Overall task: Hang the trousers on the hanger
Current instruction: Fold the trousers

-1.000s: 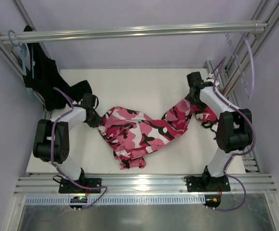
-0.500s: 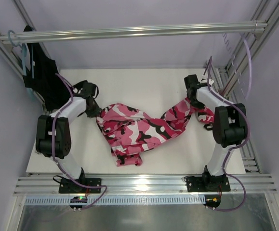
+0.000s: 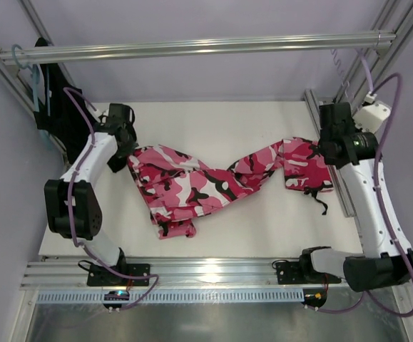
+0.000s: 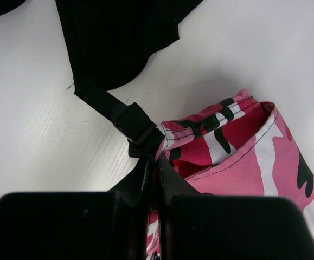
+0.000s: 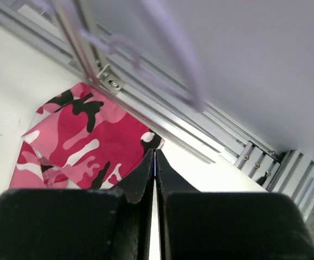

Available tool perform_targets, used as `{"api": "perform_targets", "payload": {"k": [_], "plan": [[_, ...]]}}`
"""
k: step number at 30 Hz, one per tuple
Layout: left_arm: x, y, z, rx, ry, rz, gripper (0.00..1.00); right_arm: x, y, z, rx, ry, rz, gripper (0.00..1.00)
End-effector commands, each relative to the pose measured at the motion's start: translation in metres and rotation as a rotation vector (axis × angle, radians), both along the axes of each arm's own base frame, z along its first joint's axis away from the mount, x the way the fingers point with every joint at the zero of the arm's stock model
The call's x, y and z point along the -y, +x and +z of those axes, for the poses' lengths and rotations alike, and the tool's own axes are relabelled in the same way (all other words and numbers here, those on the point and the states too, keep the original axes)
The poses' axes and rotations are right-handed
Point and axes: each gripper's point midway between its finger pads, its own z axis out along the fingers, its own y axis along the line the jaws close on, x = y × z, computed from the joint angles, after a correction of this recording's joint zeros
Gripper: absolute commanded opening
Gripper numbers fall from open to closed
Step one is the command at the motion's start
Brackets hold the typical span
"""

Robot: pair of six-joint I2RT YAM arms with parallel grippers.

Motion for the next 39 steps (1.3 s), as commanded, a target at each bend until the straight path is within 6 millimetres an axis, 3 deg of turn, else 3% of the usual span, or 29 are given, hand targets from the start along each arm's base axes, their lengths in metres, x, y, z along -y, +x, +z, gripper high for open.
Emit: {"api": "perform_targets", "payload": {"k": [1, 2, 3, 4, 5, 7, 8, 9, 11, 12, 15, 19, 24, 26, 35, 36, 39], "plan": [[-0.004, 0.001, 0.013, 0.011, 0.012, -0.030, 0.00, 0.004, -0.025, -0.001, 0.023, 0.050, 0.017, 0.04], [0.000, -0.002, 0.012, 0.014, -0.004, -0.043, 0.00, -0.026, -0.012, -0.034, -0.005, 0.172, 0.184, 0.04], [0.002, -0.002, 0.012, 0.024, -0.017, -0.052, 0.00, -0.045, 0.000, -0.041, 0.034, 0.229, 0.295, 0.14], [0.011, -0.004, 0.011, 0.026, -0.060, -0.069, 0.00, -0.061, 0.021, -0.034, 0.143, 0.258, 0.399, 0.46], [0.016, -0.009, 0.010, 0.033, -0.088, -0.084, 0.00, -0.083, 0.019, -0.064, 0.107, 0.337, 0.502, 0.52], [0.022, -0.010, 0.012, 0.055, -0.123, -0.098, 0.01, -0.089, 0.023, -0.087, 0.086, 0.383, 0.492, 0.53], [0.023, -0.014, 0.009, 0.049, -0.130, -0.100, 0.00, -0.091, 0.023, -0.115, 0.032, 0.430, 0.445, 0.54], [0.024, -0.015, 0.013, 0.058, -0.133, -0.104, 0.00, -0.091, 0.022, -0.127, 0.010, 0.450, 0.413, 0.54], [0.023, -0.017, 0.014, 0.055, -0.128, -0.102, 0.00, -0.085, 0.016, -0.163, -0.055, 0.518, 0.231, 0.56], [0.023, -0.019, 0.014, 0.053, -0.129, -0.103, 0.00, -0.077, 0.012, -0.170, -0.070, 0.508, 0.155, 0.58], [0.024, -0.022, 0.014, 0.056, -0.135, -0.108, 0.00, -0.081, 0.007, -0.193, -0.086, 0.610, -0.015, 0.66], [0.027, -0.023, 0.013, 0.055, -0.152, -0.116, 0.00, -0.090, 0.017, -0.211, -0.041, 0.695, -0.093, 0.68], [0.032, -0.025, 0.006, 0.048, -0.181, -0.122, 0.00, -0.077, 0.013, -0.230, -0.038, 0.676, -0.230, 0.71], [0.032, -0.028, 0.002, 0.039, -0.178, -0.119, 0.01, -0.072, 0.009, -0.247, -0.050, 0.669, -0.284, 0.73], [0.031, -0.029, 0.003, 0.053, -0.179, -0.111, 0.00, -0.067, 0.010, -0.282, -0.088, 0.648, -0.307, 0.73], [0.031, -0.029, 0.003, 0.052, -0.179, -0.109, 0.00, -0.066, 0.008, -0.287, -0.095, 0.645, -0.314, 0.72], [0.027, -0.031, 0.003, 0.050, -0.164, -0.097, 0.00, -0.062, 0.006, -0.295, -0.103, 0.625, -0.294, 0.54]]}}
